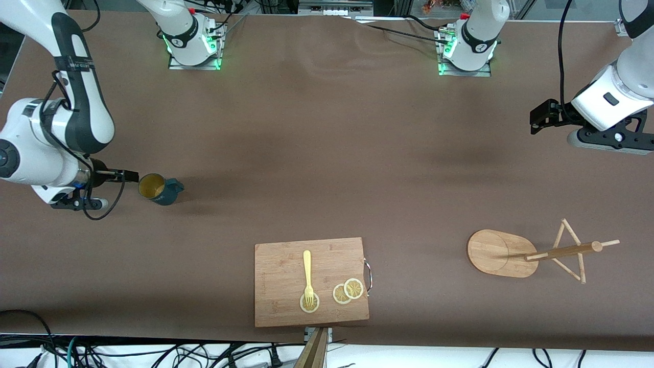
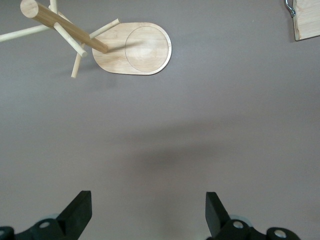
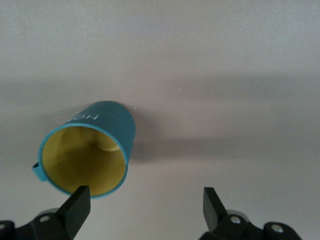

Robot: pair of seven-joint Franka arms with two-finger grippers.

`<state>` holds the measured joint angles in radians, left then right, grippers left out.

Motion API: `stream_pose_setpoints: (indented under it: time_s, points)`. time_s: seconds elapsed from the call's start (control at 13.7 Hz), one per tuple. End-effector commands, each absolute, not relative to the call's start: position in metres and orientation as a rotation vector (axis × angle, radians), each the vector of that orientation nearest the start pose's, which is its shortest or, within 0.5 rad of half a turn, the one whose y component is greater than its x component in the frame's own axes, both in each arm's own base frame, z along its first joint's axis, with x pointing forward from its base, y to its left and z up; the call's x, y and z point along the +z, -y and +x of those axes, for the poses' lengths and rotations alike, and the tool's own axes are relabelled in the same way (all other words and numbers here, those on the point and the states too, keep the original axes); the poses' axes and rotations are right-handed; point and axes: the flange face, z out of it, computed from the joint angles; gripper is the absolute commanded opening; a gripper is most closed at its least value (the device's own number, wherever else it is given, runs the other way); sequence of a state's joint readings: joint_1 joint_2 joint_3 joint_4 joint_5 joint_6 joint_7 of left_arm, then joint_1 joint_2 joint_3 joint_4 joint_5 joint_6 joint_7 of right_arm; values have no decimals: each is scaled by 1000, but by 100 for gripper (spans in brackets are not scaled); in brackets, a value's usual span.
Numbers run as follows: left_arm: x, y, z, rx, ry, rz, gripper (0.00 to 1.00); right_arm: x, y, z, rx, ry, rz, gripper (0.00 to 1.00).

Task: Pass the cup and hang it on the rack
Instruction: 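Reach the right gripper down to the teal mug rim, then grasp the teal mug rim with the right gripper and carry it toward the table middle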

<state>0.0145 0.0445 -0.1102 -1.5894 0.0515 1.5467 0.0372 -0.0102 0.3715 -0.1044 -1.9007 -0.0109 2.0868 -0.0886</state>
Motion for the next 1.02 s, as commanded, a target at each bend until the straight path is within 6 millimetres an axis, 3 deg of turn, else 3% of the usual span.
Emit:
stream_pose_setpoints:
  time_s: [0.0, 0.58, 0.66, 0.8, 0.95]
  points:
    - [595, 47, 559, 137, -201, -3107, 100, 281, 63, 587, 222, -15, -3148, 100]
    - [595, 48, 559, 137, -201, -3106, 100, 244, 54, 575, 96, 10, -3161, 96]
    - [595, 47, 559, 137, -201, -3107, 100, 243, 54, 575, 89, 13, -3161, 81]
    - [595, 48, 559, 137, -203, -3106, 100, 243, 53, 575, 91, 15, -3160, 41]
    - [595, 48, 559, 137, -203, -3106, 100, 244, 53, 575, 89, 13, -3160, 8]
